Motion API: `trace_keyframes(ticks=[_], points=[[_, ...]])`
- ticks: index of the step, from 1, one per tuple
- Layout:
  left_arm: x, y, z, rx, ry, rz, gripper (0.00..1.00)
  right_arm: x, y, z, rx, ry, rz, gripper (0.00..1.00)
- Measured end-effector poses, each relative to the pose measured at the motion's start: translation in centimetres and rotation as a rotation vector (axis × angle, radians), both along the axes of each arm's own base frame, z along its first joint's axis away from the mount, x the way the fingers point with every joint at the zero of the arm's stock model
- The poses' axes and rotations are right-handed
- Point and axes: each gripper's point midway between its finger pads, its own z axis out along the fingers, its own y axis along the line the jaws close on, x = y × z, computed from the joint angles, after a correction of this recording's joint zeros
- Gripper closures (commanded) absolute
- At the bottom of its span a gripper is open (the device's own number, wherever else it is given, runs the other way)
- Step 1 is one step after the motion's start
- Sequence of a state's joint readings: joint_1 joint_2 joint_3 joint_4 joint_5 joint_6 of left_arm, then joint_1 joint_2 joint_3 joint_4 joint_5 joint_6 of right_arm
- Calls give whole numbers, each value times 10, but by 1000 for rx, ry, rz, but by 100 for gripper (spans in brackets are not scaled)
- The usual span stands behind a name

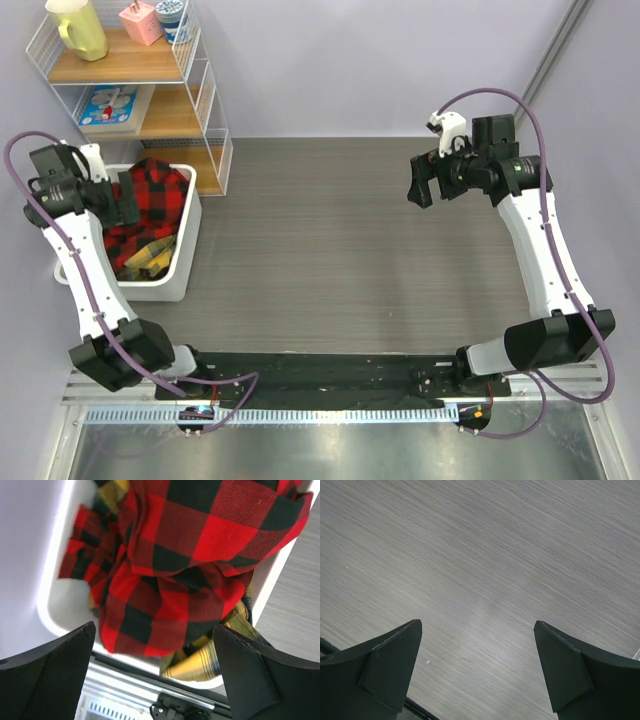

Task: Fold and stack the long sleeve shirts
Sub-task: Grab the shirt from the pile

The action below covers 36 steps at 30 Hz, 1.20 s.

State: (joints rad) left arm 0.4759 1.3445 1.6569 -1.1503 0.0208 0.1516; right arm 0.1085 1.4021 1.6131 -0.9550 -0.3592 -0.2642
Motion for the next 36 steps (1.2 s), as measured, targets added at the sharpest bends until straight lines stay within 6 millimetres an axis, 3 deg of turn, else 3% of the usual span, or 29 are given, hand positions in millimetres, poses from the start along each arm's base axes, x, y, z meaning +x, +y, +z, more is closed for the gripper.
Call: trace_keyframes(ticks=[7,18,20,21,23,24,25,26,27,32,35,36], points=[[34,-9,-37,-94,-20,-149,0,-1,5,-10,-54,40,26,0],[96,15,-107,-141,-16,-209,0,-1,0,-19,-115,74,18,0],[103,15,-116,-152,-27,-223,12,0,0,-20,-122,77,18,0],[106,14,-121,-159,-33,-233,30,0,1,-21,-126,78,19,0],[109,11,-129,-175,-40,-253,49,0,0,-22,-130,82,18,0],[110,9,-132,-183,-41,-263,67,0,0,-22,-130,82,18,0],[111,7,-133,-188,-45,-277,78,-1,1,-22,-131,83,19,0],[111,5,-133,-191,-51,-292,93,-1,1,-22,-131,84,19,0],[112,4,-131,-192,-57,-298,100,-1,0,-22,-131,85,20,0],[107,-2,-100,-159,-107,-332,100,-2,1,-22,-130,85,20,0],[100,-9,-55,-118,-178,-347,100,-3,1,-19,-127,77,20,0],[96,-12,-28,-91,-224,-355,100,-4,1,-18,-124,74,20,0]])
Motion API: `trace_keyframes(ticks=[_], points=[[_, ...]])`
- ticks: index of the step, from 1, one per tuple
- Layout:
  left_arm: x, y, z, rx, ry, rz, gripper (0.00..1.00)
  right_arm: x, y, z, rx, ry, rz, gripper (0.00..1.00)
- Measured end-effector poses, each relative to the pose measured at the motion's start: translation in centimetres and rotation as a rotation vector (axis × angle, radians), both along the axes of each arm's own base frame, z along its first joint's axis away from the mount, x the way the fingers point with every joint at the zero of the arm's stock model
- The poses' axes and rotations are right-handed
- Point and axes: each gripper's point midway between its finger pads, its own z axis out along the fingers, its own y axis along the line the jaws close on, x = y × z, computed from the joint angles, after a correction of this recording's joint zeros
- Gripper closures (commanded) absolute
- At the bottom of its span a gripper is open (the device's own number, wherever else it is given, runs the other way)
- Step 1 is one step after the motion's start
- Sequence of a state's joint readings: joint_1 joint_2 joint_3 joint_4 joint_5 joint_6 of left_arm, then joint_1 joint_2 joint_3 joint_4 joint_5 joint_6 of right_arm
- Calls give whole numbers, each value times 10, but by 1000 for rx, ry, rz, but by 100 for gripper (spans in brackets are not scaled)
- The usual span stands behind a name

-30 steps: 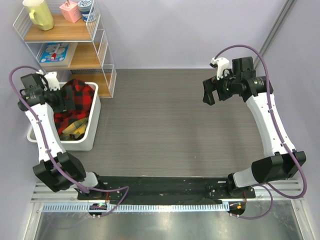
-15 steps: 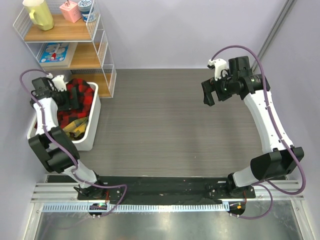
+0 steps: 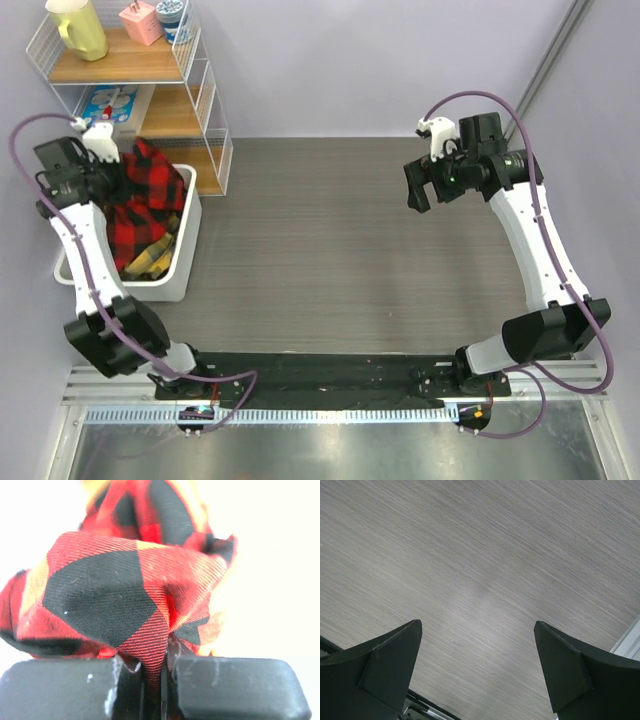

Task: Fold and stack the long sleeve shirts
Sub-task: Grab the shirt from the pile, then move the shirt to the center of the board

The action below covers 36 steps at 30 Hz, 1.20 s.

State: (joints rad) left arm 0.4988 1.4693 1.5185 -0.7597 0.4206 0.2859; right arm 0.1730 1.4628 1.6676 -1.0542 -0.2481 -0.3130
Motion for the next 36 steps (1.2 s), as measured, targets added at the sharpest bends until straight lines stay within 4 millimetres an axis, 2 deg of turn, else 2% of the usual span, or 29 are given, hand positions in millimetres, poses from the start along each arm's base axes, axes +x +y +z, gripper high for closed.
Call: trace_keyframes(ticks=[5,7,10,11,12,13,15,16,17,20,24,26,31,34,36], points=[[-25,-26,132,83,-275,-36,100,-6,1,13,19,-37,4,0],[-36,-41,177,96,-374,-65,100,-9,2,18,28,-52,5,0],[-52,-71,231,76,-503,-132,100,-12,2,24,38,-68,2,0],[-60,-101,257,23,-568,-216,100,-12,2,27,44,-74,-3,0],[-60,-102,258,20,-569,-220,100,-12,2,27,45,-74,-3,0],[-60,-114,259,-5,-568,-254,100,-12,3,27,46,-74,-6,0],[-53,-148,269,-45,-580,-343,100,-12,3,28,52,-74,-11,0],[-48,-172,272,-73,-585,-416,100,-12,2,28,55,-74,-17,0],[-44,-197,272,-108,-577,-490,100,-11,1,28,58,-73,-26,0],[-33,-251,275,-193,-555,-627,100,-8,-4,29,67,-77,-50,1],[-21,-322,295,-261,-604,-775,100,-1,-22,32,83,-86,-123,0],[-22,-357,306,-293,-652,-835,100,2,-33,33,91,-90,-165,0],[-30,-417,334,-376,-780,-907,100,5,-65,42,115,-115,-284,0],[-24,-433,352,-418,-864,-894,100,-1,-79,53,118,-150,-334,0],[-16,-435,364,-438,-918,-865,100,-8,-82,60,121,-176,-346,0]])
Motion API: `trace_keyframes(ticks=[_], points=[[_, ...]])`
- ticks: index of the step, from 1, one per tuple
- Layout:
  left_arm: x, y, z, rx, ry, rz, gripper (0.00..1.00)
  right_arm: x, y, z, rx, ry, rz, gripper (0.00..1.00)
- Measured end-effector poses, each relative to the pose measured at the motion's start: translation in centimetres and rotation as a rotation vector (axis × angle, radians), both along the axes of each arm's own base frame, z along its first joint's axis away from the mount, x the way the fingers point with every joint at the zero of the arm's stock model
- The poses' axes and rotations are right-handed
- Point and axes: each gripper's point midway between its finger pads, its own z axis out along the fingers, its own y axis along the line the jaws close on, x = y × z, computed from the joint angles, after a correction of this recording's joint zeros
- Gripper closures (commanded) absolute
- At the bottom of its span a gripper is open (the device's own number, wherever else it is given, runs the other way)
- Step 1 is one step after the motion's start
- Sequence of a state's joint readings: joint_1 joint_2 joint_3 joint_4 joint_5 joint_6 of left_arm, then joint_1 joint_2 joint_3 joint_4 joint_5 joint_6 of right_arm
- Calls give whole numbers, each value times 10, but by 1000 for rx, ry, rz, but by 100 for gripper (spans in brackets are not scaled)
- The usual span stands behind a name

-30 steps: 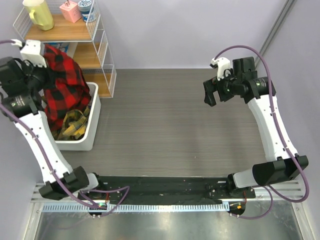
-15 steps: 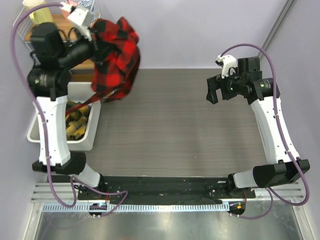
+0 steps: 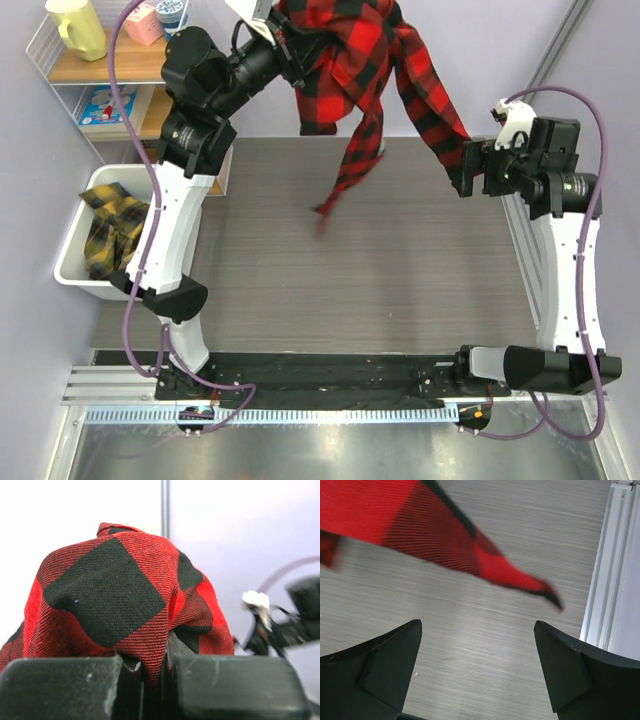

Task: Fold and stack the long sleeve shirts
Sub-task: Move the shirt to the center of the board

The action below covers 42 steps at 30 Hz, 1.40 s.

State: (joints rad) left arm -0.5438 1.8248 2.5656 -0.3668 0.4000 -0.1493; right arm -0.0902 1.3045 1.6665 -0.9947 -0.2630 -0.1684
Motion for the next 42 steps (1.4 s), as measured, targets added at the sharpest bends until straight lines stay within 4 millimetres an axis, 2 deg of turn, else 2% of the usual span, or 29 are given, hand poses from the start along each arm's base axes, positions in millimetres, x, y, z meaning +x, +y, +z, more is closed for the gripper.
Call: trace_keyframes(ticks=[3,6,8,13,14,15,16,17,18,21,24,26,29,31,32,38,42], points=[[7,0,9,-40,-26,23,100,-11,-3,8,3,-29,-18,0],[7,-1,8,-45,-35,29,100,-17,-7,13,5,-46,-34,0],[5,-3,-5,-20,-11,24,100,-18,-9,13,6,-47,-44,0],[2,-8,-52,89,77,0,100,-18,-10,8,10,-33,-45,0],[1,-9,-64,114,97,-8,88,-18,-10,6,10,-28,-40,0],[1,-11,-79,143,126,-18,70,-18,-9,3,11,-21,-36,0],[0,-13,-95,174,155,-26,42,-18,-9,0,11,-13,-32,0],[-1,-15,-115,213,191,-38,5,-18,-8,-5,9,0,-24,0],[-3,-16,-133,253,214,-49,0,-17,-8,-9,8,13,-15,0],[-6,-17,-199,390,348,-73,0,-15,-7,-28,1,67,16,0],[-10,-3,-274,526,514,-88,0,-15,-5,-56,-5,156,63,0],[-13,22,-319,577,632,-84,0,-17,-2,-75,1,218,98,0],[-15,85,-378,630,836,-8,0,-24,6,-107,18,318,163,0],[-18,111,-398,653,903,29,0,-29,12,-125,31,369,195,0],[-22,118,-406,670,922,35,0,-33,17,-136,40,401,214,0],[-61,125,-449,798,984,-23,3,-46,61,-189,55,528,351,7],[-63,127,-460,824,1009,-32,3,-49,79,-219,71,577,381,10]])
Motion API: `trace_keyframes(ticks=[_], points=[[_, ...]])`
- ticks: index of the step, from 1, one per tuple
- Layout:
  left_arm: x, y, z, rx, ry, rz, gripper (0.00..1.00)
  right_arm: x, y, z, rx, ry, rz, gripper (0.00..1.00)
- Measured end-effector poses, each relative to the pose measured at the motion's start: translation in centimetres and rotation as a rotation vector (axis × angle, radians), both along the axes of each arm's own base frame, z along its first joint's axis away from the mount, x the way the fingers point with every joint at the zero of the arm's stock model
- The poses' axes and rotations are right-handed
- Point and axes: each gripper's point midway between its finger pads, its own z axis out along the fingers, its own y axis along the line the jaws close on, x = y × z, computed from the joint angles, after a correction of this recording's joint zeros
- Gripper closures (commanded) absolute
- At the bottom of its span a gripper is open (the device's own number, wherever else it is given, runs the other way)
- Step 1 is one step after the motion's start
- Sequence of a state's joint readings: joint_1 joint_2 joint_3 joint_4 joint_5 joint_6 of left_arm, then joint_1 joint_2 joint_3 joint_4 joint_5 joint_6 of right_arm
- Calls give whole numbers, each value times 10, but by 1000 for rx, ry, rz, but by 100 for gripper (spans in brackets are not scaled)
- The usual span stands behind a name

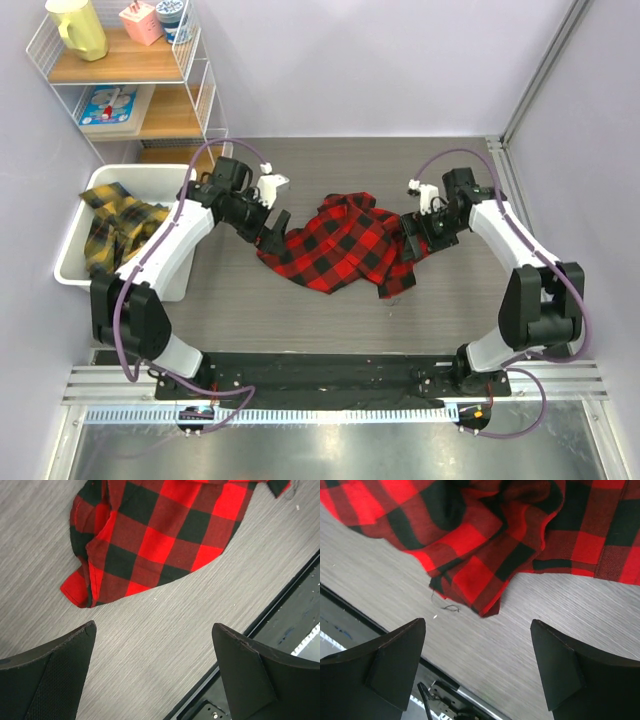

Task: Fold and stack the long sleeve shirts
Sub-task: Move the shirt to the center of the board, then flatten the shirt out

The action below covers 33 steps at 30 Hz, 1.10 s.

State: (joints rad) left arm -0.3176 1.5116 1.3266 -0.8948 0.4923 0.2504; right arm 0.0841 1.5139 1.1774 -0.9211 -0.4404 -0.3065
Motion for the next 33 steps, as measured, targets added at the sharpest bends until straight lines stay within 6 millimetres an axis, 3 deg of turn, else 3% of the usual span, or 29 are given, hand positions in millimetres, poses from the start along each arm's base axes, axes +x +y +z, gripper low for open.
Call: trace_keyframes(ticks=[5,11,18,21,22,24,26,33], points=[[4,3,-26,45,49,-12,4,6,1,-34,3,76,-41,17],[19,-5,-58,75,131,-71,4,15,2,-56,4,115,-87,25],[94,-59,-39,-35,20,-142,3,31,5,-78,11,155,-131,39],[114,-78,-28,-98,-15,-159,2,32,7,-84,18,171,-139,61],[120,-86,-24,-123,-27,-171,0,32,8,-84,22,174,-142,74],[132,-103,-16,-175,-58,-202,0,36,10,-81,34,170,-145,87],[135,-114,-13,-207,-76,-225,0,40,13,-77,49,163,-149,99],[121,-161,-11,-250,-142,-369,0,44,18,-69,82,151,-142,99]])
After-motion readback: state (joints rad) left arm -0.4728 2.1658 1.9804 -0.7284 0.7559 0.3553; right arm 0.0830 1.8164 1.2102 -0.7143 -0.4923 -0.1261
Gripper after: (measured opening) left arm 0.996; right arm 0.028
